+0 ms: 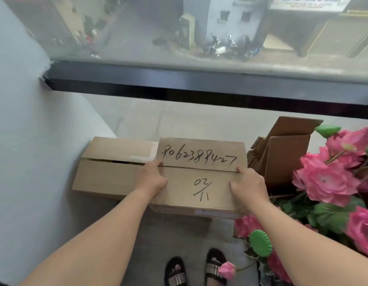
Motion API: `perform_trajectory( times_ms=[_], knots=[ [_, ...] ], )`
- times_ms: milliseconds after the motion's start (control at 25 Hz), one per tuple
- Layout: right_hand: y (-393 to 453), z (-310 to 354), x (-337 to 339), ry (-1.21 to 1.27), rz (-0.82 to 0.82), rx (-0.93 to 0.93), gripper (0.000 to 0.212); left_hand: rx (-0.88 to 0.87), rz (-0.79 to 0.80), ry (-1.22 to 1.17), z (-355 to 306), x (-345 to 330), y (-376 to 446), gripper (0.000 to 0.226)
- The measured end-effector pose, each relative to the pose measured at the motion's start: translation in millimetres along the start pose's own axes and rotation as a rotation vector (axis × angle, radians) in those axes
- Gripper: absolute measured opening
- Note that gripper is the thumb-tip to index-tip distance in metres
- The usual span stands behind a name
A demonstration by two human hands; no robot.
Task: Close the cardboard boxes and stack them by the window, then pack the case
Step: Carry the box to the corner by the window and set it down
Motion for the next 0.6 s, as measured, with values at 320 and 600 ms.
perform_trajectory(
  times_ms=[320,600],
  knots=[
    [50,-30,-84,-0.047,0.161,0.032,0.060,-0.019,0.063,0.260,49,-62,60,0.057],
    [56,-43,-108,-0.252,0.313,0.065,0.075,-0.100,0.041,0.573,48,-78,65,0.016]
  ],
)
Point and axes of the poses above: each hand's wrist, its own y-axis towards the middle knuckle, its own x-axis out of the back of the hand, z = x × y, the point moved 2 cm from there along y, towards the middle knuckle, and after that the axes turned 5 degrees about -z, right-handed, at the moved point
